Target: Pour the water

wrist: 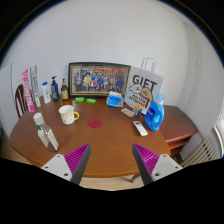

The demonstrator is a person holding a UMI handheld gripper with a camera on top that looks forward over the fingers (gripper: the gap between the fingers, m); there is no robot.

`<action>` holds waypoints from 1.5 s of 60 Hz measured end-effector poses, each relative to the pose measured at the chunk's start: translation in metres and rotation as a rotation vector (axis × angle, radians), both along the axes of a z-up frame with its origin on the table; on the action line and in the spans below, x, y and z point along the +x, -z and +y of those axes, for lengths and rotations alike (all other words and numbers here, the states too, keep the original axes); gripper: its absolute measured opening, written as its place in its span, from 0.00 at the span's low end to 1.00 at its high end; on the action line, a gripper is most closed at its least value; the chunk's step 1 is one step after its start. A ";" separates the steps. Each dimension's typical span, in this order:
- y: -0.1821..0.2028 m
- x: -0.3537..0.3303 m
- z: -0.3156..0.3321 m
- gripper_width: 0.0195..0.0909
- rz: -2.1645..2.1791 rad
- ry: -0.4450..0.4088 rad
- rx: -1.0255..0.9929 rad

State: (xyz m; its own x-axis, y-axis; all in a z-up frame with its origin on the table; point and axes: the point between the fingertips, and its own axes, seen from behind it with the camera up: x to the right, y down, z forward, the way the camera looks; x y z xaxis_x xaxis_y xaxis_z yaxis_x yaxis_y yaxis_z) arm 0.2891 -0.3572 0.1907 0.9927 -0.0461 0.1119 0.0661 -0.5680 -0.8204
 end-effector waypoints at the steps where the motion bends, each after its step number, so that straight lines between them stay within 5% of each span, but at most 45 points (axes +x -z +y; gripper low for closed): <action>1: 0.001 -0.001 -0.001 0.93 -0.002 0.001 -0.002; 15: 0.033 -0.057 -0.021 0.93 0.007 0.017 -0.019; 29: 0.076 -0.176 -0.033 0.93 0.084 -0.090 -0.010; 51: 0.111 -0.279 0.072 0.92 0.133 -0.152 0.153; 57: 0.120 -0.283 0.100 0.83 0.107 -0.151 0.188; 66: 0.135 -0.283 0.118 0.50 0.083 -0.150 0.204; 79: 0.132 -0.279 0.118 0.32 0.124 -0.141 0.189; 90: 0.084 -0.245 0.132 0.32 -0.015 -0.112 0.196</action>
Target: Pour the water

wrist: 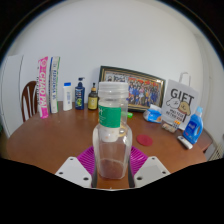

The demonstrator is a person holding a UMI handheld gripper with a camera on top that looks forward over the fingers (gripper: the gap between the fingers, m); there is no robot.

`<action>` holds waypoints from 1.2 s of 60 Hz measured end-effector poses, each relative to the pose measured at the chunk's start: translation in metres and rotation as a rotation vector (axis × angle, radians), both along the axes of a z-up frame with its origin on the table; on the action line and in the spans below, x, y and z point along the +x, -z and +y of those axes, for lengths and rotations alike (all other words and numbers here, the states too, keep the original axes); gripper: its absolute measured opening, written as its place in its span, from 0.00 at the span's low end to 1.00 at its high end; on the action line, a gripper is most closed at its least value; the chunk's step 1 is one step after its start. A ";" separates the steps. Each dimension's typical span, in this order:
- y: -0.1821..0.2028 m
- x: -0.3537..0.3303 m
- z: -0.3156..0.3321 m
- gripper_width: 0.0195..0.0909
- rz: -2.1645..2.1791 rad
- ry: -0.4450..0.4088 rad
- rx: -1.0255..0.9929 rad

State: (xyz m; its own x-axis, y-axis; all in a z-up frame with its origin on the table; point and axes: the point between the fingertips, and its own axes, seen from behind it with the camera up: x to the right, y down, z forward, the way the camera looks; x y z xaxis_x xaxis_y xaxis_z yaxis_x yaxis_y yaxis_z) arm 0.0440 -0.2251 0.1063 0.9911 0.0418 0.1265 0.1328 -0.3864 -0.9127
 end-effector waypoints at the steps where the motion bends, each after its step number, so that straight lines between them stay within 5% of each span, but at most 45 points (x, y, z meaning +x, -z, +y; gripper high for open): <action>1: -0.006 0.006 0.003 0.32 -0.019 0.008 0.004; 21: -0.087 0.137 0.117 0.31 -0.745 0.092 -0.008; 46: -0.084 0.138 0.219 0.31 -1.816 -0.230 -0.034; 60: -0.075 0.133 0.229 0.32 -1.941 -0.299 -0.045; 72: -0.083 0.137 0.222 0.31 -1.572 -0.238 -0.021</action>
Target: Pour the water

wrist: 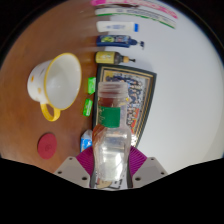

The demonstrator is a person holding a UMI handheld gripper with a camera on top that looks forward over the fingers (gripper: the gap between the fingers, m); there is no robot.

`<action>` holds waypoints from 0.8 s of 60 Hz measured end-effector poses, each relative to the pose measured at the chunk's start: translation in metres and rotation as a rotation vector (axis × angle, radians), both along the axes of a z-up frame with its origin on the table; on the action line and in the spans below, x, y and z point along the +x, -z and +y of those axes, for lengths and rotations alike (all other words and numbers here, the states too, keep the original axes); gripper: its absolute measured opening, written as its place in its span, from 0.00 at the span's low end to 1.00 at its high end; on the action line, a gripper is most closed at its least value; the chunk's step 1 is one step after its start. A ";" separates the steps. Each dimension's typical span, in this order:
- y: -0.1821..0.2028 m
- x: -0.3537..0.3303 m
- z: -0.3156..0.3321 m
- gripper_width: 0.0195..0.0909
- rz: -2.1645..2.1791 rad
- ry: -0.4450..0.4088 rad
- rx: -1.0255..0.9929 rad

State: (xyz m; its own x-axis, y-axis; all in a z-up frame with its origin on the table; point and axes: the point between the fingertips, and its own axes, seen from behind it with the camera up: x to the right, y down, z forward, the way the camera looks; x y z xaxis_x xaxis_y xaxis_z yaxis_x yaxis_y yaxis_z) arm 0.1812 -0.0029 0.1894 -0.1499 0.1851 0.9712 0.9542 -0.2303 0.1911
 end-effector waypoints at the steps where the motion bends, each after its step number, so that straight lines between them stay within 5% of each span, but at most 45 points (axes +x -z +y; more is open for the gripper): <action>1: -0.002 0.001 -0.001 0.32 0.058 0.008 -0.002; 18: -0.009 0.007 -0.016 0.32 1.028 0.106 0.023; 31: 0.056 0.019 -0.015 0.31 1.469 0.211 0.007; 48: 0.135 0.030 -0.022 0.34 1.630 0.237 -0.069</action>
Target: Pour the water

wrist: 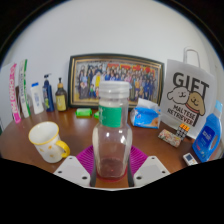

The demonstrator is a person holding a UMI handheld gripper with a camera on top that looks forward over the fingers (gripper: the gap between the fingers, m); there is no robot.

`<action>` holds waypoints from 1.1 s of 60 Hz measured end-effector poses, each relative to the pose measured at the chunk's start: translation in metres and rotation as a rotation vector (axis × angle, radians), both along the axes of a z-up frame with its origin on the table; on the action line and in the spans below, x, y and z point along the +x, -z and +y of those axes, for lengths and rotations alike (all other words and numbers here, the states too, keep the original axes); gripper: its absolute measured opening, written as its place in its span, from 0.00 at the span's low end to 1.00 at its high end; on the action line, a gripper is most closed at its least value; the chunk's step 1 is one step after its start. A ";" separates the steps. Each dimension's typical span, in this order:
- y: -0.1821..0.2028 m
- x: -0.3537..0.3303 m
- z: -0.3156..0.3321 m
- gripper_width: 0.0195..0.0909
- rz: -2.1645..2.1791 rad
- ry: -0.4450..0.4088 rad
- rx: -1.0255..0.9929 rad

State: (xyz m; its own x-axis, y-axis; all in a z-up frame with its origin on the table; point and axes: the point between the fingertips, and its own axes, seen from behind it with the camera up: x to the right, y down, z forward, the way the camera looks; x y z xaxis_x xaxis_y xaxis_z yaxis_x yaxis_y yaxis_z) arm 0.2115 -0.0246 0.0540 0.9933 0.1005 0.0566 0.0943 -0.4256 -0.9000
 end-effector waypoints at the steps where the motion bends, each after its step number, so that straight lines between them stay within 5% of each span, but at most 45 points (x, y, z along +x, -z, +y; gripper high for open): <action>1: -0.003 0.000 0.002 0.34 0.014 0.000 0.027; 14: 0.001 0.002 -0.003 0.51 0.049 0.008 0.039; 21: 0.007 0.003 -0.019 0.95 0.068 0.018 -0.035; 49: -0.118 -0.039 -0.208 0.92 -0.010 0.104 -0.096; 66: -0.147 -0.067 -0.310 0.92 0.023 0.136 -0.132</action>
